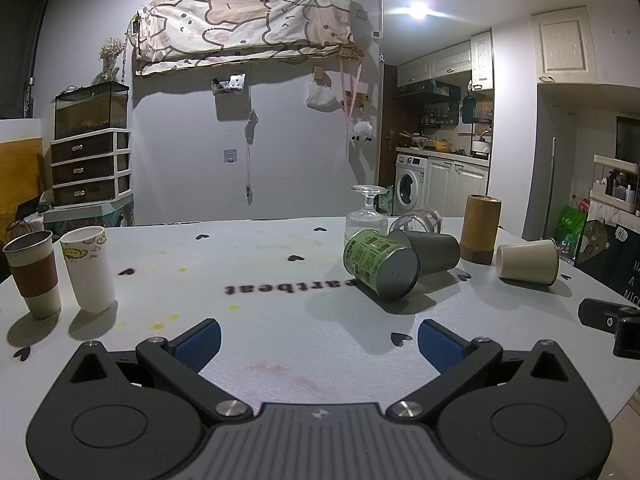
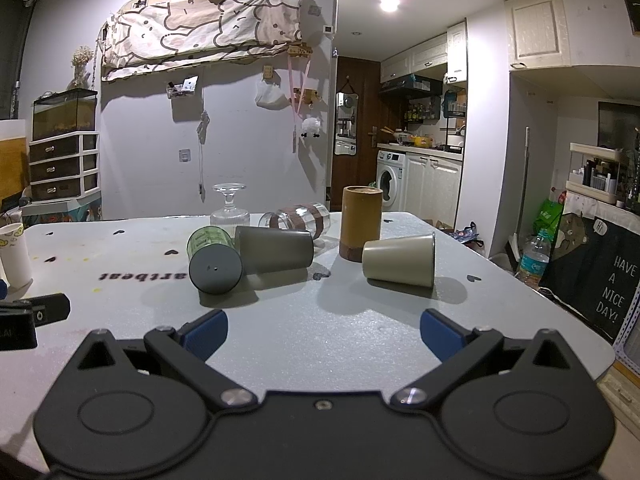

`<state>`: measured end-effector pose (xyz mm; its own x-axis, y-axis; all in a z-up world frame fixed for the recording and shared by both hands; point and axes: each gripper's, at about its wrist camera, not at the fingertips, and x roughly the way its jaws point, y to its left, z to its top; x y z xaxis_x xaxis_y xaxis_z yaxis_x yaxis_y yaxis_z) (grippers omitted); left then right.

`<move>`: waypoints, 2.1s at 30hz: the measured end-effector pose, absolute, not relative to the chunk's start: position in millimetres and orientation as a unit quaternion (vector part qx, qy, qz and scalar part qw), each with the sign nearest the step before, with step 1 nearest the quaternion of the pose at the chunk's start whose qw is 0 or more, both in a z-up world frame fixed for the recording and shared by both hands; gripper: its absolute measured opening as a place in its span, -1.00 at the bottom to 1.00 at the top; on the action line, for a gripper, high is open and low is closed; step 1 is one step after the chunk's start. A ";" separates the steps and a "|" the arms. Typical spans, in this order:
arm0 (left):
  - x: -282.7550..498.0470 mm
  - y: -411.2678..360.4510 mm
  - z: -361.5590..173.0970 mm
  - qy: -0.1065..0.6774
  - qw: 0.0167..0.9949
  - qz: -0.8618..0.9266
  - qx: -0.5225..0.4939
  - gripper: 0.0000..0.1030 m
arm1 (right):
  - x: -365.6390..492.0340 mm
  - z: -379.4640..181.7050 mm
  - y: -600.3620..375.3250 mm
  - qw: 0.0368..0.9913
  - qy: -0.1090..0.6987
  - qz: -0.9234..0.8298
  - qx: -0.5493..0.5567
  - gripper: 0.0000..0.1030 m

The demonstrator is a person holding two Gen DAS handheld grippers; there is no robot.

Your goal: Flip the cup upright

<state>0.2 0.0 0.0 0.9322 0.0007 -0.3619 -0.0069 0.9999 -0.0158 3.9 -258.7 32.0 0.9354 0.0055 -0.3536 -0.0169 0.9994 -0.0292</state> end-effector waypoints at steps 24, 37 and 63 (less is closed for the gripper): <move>0.3 0.2 -0.1 0.185 0.983 0.002 -0.008 1.00 | 4.8 31.8 -259.6 0.983 0.180 0.006 -0.015 1.00; 0.0 0.2 -2.5 0.186 0.982 -0.002 -0.008 1.00 | 5.2 30.4 -259.6 0.983 0.181 0.006 -0.015 1.00; -2.0 8.0 -8.1 0.178 0.984 -0.009 -0.021 1.00 | 117.5 50.0 -220.7 0.975 0.166 0.145 -0.011 1.00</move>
